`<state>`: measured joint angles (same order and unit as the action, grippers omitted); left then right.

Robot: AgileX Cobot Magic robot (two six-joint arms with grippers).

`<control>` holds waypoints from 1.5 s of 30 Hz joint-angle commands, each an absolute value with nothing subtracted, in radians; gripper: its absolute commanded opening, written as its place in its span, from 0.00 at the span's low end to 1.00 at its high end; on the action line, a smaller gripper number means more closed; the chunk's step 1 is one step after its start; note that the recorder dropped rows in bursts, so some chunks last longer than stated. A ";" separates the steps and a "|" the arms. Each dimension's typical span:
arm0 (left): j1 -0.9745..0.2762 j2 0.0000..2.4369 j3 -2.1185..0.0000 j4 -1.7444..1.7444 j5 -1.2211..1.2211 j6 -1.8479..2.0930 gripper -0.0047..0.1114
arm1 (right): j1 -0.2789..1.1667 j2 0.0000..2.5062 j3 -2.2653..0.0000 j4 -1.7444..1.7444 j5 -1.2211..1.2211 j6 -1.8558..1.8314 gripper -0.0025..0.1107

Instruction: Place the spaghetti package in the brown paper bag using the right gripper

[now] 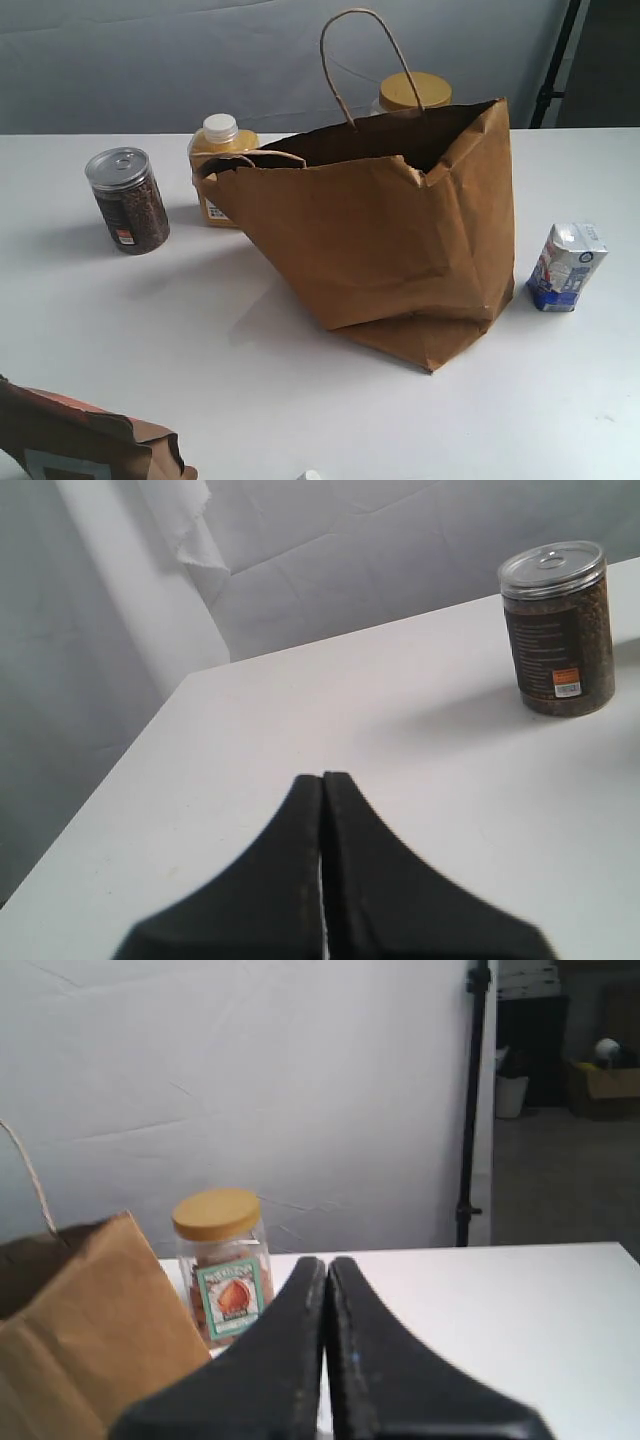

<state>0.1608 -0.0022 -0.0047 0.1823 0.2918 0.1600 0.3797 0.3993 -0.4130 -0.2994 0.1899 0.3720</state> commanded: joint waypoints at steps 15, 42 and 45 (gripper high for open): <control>0.159 0.000 0.000 0.178 0.284 0.156 0.04 | 0.325 0.000 0.000 0.033 0.196 0.181 0.02; 0.159 0.000 0.000 0.178 0.284 0.156 0.04 | 0.325 0.000 0.000 0.056 0.169 0.123 0.02; 0.159 0.000 0.000 0.178 0.284 0.156 0.04 | 0.325 0.000 0.000 0.056 0.169 0.123 0.02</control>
